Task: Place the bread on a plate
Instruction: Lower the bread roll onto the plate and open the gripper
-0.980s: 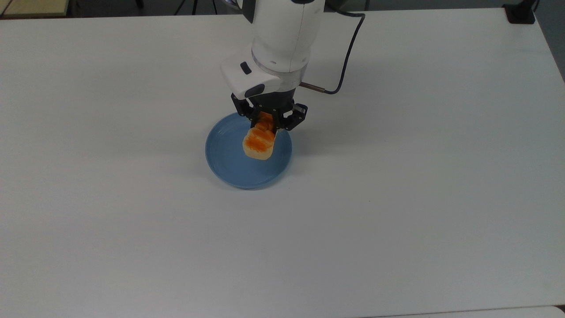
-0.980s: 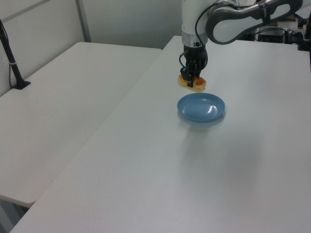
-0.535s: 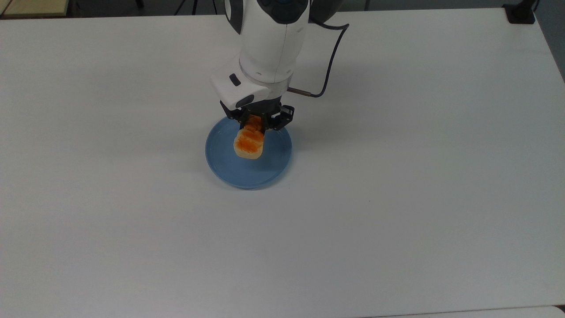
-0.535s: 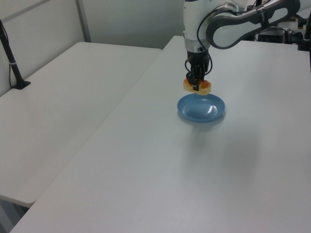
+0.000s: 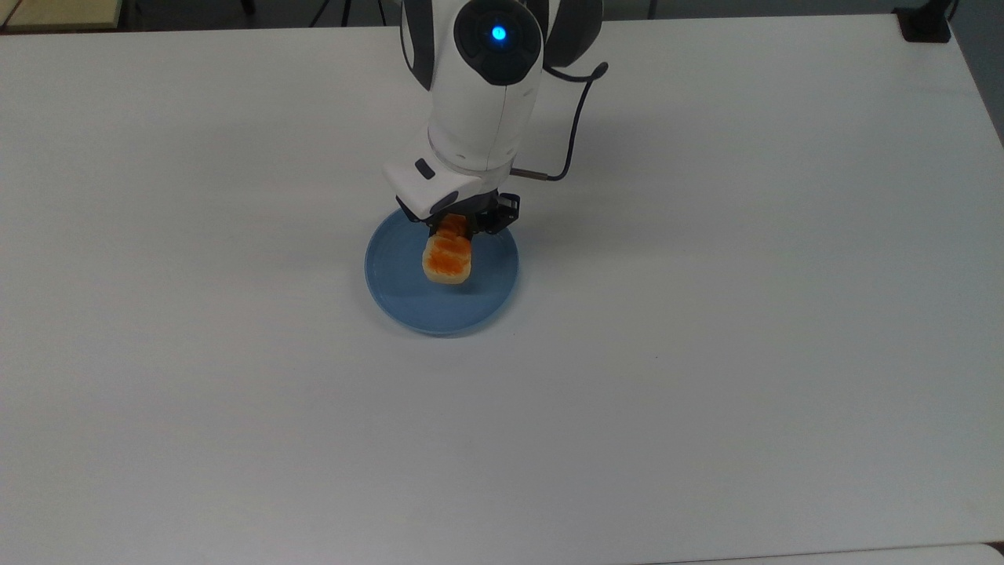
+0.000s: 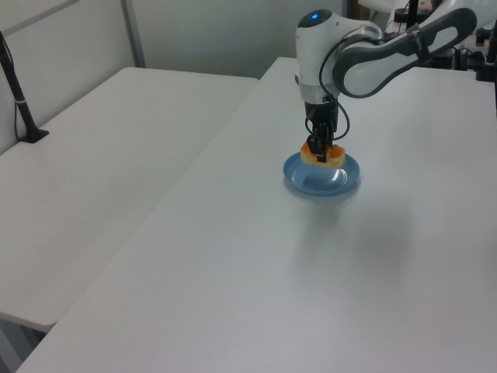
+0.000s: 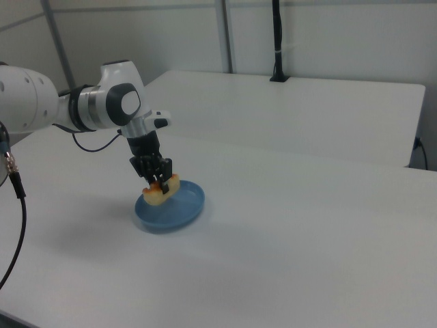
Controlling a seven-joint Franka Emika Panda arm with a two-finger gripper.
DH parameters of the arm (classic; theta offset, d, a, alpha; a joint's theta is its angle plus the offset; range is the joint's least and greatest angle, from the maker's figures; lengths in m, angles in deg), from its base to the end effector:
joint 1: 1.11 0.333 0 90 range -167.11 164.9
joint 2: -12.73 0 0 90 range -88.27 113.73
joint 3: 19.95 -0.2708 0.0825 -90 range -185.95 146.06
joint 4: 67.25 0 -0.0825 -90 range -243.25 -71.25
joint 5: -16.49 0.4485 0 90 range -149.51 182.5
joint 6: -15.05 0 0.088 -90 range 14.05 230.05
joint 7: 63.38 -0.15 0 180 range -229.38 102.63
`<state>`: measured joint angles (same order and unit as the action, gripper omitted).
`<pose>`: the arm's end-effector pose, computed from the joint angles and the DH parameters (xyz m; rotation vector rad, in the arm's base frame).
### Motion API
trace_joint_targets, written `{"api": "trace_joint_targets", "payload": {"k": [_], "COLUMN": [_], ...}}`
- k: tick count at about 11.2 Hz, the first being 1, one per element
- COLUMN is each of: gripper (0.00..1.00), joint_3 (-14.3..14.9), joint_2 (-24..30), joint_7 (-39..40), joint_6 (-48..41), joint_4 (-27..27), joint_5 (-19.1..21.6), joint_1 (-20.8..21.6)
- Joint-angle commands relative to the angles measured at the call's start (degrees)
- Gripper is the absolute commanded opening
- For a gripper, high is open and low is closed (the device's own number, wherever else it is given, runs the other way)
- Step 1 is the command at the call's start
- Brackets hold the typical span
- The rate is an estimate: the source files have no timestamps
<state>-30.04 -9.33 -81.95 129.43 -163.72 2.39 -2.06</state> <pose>0.6858 0.0816 0.2602 2.9745 -0.0980 -0.0375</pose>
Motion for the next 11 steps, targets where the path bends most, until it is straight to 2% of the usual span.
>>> {"api": "trace_joint_targets", "payload": {"k": [1,3,5,6,9,11], "gripper": [0.43,0.59,0.91,0.95,0.95,0.97], "joint_3": [0.43,0.43,0.43,0.43,0.43,0.43], "joint_2": [0.09,-0.17,-0.61,-0.70,-0.44,1.83], "joint_7": [0.56,0.39,-1.71,-2.42,-2.43,-2.34], "joint_6": [2.96,2.96,2.87,2.87,2.52,1.82], "joint_4": [-1.79,-1.79,-1.61,-1.61,-1.35,-1.17], "joint_5": [0.74,0.74,0.65,0.56,0.56,0.65], "joint_1": [0.16,0.25,0.25,0.33,0.16,-0.63]}}
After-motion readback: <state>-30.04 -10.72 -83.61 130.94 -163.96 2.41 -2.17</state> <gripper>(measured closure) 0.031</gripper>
